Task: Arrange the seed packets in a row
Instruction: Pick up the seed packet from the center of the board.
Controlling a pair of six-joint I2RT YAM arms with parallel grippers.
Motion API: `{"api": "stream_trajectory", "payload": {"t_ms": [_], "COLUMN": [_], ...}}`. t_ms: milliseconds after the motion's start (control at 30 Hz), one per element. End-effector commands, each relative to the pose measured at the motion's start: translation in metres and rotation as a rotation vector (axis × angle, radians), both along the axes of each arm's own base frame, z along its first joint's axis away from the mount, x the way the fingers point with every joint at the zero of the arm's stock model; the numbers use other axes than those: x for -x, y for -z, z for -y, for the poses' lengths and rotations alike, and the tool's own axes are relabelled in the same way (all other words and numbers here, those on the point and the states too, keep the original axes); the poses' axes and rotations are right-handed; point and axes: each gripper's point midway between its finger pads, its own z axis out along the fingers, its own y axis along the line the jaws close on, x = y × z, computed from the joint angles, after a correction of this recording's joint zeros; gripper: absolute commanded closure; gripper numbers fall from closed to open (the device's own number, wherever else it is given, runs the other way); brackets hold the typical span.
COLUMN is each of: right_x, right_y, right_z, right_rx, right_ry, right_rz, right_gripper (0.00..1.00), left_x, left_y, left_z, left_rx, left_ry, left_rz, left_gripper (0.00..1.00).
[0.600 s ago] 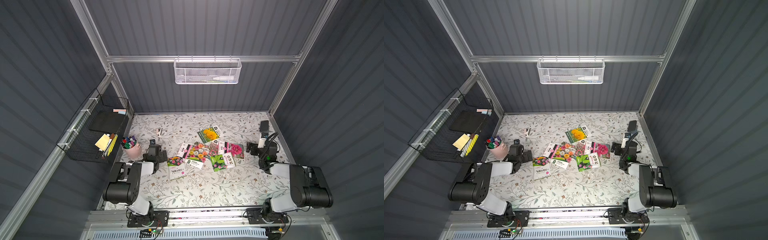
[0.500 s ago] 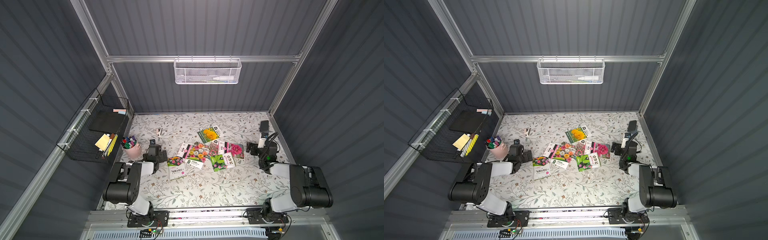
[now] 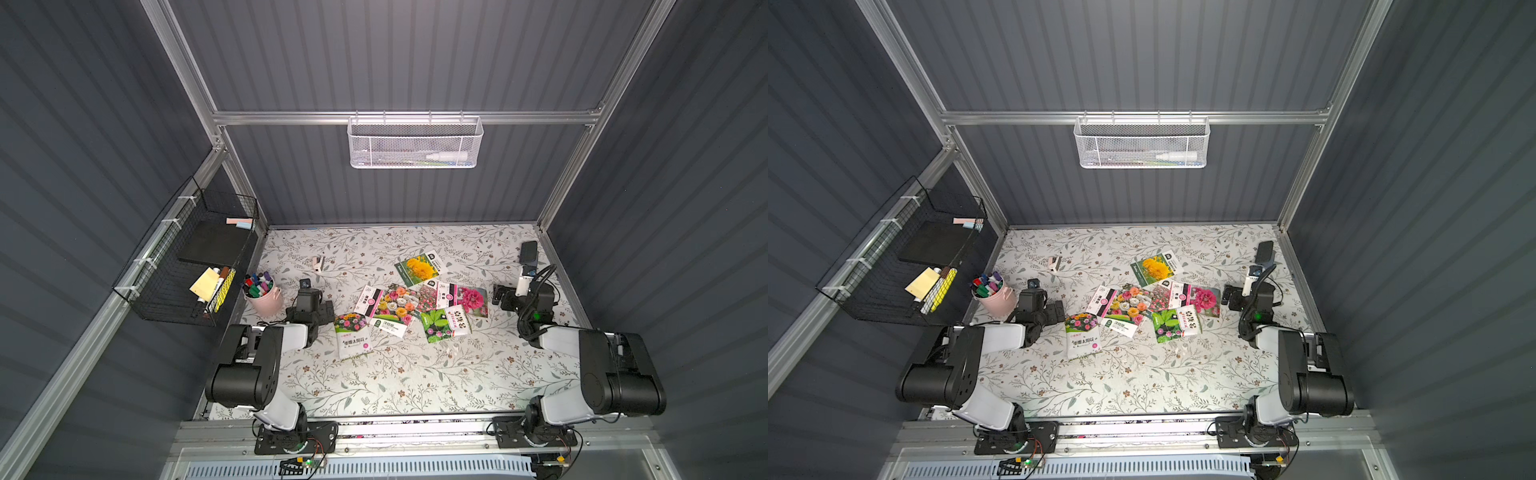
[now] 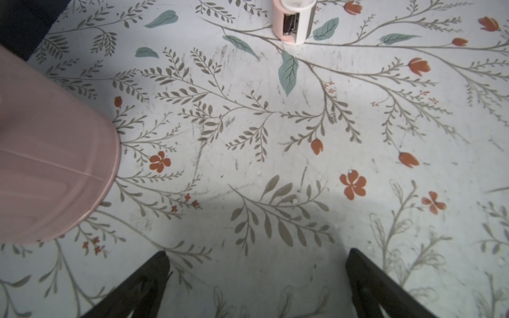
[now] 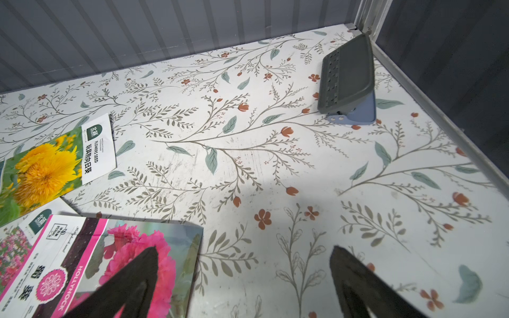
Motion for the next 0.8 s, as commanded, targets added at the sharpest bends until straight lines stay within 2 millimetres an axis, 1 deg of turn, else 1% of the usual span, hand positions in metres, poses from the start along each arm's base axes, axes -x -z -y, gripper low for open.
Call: {"api": "stream_trajectory", "payload": {"t_ms": [0, 633, 767], "right_x": [-0.0053, -0.0051, -0.0051], "right_y": [-0.0071, -0.0067, -0.0069], "right_z": [-0.0016, -0.0009, -0.0012], "right_rx": [-0.006, -0.007, -0.007], "right_ry": [-0.006, -0.003, -0.004], "right_rz": [0.023, 0.022, 0.022], "right_gripper": [0.01, 0.01, 0.01], "left_x": [0.1375, 0.1391, 0.1367], "left_y": [0.0912, 0.0902, 0.0907], "left_z": [-0.0119, -0.0151, -0.0149], "left_rx": [-0.095, -0.135, -0.135], "left_ry": [0.080, 0.081, 0.081], "left_rz": [-0.591, -0.590, -0.577], "left_gripper": [0.01, 0.01, 0.01]}}
